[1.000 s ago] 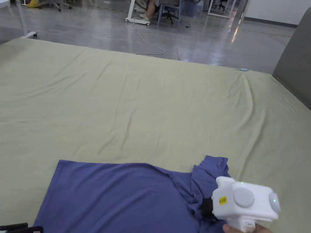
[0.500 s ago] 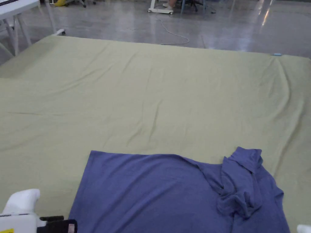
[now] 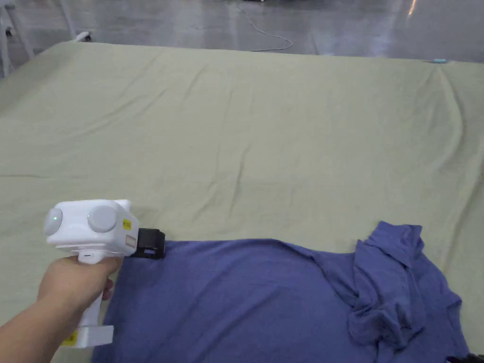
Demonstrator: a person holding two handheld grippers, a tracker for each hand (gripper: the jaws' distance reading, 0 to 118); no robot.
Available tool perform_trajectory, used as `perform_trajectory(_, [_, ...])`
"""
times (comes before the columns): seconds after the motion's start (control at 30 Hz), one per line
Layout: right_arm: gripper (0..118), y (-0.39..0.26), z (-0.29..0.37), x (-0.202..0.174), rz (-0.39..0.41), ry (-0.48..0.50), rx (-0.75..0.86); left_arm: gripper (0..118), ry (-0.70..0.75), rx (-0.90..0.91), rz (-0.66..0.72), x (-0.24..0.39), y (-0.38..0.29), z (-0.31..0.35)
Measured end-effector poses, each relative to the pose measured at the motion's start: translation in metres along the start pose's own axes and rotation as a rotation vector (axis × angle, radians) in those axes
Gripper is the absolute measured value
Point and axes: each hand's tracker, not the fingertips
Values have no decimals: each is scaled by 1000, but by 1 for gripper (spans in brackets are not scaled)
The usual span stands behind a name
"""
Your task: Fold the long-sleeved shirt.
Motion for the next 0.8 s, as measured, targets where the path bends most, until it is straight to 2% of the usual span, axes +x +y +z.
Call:
perform_trajectory(0.03, [1, 7, 0, 1, 17, -18, 1, 112, -13, 14, -55, 9, -2, 11])
perform_trajectory(0.07, [4, 20, -2, 7, 16, -22, 4, 107, 24, 43, -85, 16, -2, 22])
perform_trajectory(0.1, [28, 31, -3, 10, 22, -37, 8, 95, 18, 73, -127, 17, 3, 29])
perform_trajectory(0.13, [84, 49, -7, 13, 34, -82, 50, 46, -2, 83, -176, 20, -1, 36])
perform_trajectory(0.17, [118, 69, -20, 20, 30, -85, 70, 1, -29, 108, -197, 21, -3, 44])
perform_trajectory(0.2, [115, 89, -31, 28, 38, -64, 66, 0, -72, 108, -181, 22, -5, 48])
perform_trajectory(0.23, [116, 113, -42, 32, 28, 6, 162, 0, -164, 94, -140, 19, -7, 51])
perform_trajectory(0.27, [116, 135, -57, 40, -21, -24, 119, 0, -237, 73, -88, 16, -8, 52])
perform_trajectory(0.33, [116, 183, -93, 39, -76, 17, 73, 0, -368, 46, 13, 9, -11, 51])
perform_trajectory(0.37, [116, 202, -117, 43, -92, 0, 24, 0, -355, 40, 45, 9, -15, 53])
perform_trajectory(0.47, [112, 230, -179, 52, -163, -90, -167, 0, -244, 81, -48, 7, -16, 57])
perform_trajectory(0.5, [103, 230, -193, 55, -193, -92, -227, 0, -235, 74, -51, 7, -17, 58])
perform_trajectory(0.53, [86, 226, -202, 58, -234, -97, -283, 0, -245, 75, -42, 3, -18, 60])
perform_trajectory(0.57, [82, 223, -208, 58, -256, -116, -339, 0, -257, 74, -26, -2, -19, 63])
perform_trajectory(0.6, [73, 223, -207, 52, -215, -198, -317, 0, -271, 73, -8, -5, -21, 65])
perform_trajectory(0.63, [67, 224, -195, 48, -149, -159, -264, 0, -277, 73, 2, -11, -21, 66])
perform_trajectory(0.7, [53, 220, -174, 43, -92, -173, -218, 0, -279, 78, -5, -14, -25, 72])
perform_trajectory(0.73, [7, 217, -160, 34, -22, -191, -197, 0, -278, 82, -13, -14, -28, 75])
perform_trajectory(0.77, [3, 210, -146, 34, 12, -138, -165, 0, -277, 84, -19, -13, -31, 79])
perform_trajectory(0.8, [3, 203, -128, 35, 0, -62, -152, 0, -284, 84, -28, -13, -36, 83])
